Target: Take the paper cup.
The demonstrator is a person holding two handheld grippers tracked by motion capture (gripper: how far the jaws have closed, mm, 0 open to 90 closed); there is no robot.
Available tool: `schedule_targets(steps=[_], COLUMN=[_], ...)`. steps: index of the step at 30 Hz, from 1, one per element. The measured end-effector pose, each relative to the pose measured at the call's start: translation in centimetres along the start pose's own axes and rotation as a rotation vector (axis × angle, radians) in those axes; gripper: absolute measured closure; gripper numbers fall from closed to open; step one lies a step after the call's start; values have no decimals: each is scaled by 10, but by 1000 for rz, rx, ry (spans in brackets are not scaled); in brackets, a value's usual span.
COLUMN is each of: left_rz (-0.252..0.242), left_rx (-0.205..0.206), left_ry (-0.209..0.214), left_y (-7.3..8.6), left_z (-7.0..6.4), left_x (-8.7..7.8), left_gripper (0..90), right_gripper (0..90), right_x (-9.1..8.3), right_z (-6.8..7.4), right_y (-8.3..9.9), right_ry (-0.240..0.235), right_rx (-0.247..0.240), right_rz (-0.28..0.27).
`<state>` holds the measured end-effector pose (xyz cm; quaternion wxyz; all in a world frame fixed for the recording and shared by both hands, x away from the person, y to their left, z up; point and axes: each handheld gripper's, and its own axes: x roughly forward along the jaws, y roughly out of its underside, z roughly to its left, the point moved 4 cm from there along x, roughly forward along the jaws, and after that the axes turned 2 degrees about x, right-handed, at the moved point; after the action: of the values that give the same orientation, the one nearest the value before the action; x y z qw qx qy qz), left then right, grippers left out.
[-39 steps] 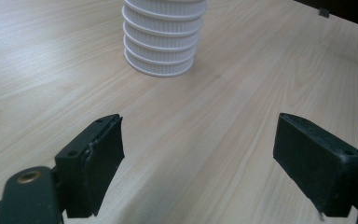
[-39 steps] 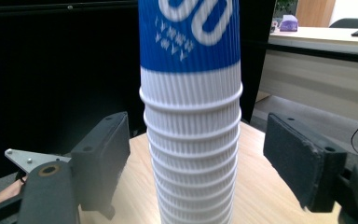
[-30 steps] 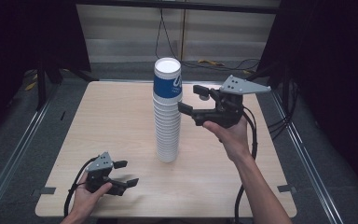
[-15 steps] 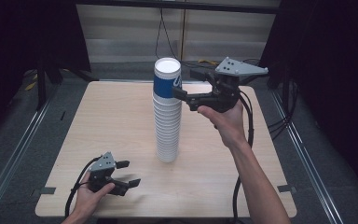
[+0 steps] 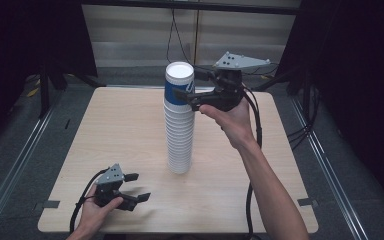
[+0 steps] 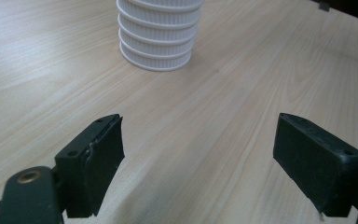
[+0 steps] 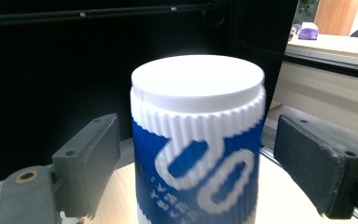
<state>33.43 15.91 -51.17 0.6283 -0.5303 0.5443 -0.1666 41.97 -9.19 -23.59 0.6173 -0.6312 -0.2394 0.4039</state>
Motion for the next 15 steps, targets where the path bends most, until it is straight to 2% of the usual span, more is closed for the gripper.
schedule_targets(steps=[2,6,7,15], left_rz=[-8,-8,-9,-13], left_rx=[-8,-8,-8,-18], left_ry=[1,10,11,2], left_y=[-1,-1,-1,0], left_z=[-1,-3,-4,-1], left_x=[-1,0,0,0], left_gripper=[160,160,160,160], right_gripper=[148,156,156,195], right_x=[5,10,12,18], right_z=[4,3,0,-1], right_y=[-1,-1,0,0], right_ry=[5,5,-3,-14], right_rx=[-5,5,19,18], right_rz=[16,34,33,39])
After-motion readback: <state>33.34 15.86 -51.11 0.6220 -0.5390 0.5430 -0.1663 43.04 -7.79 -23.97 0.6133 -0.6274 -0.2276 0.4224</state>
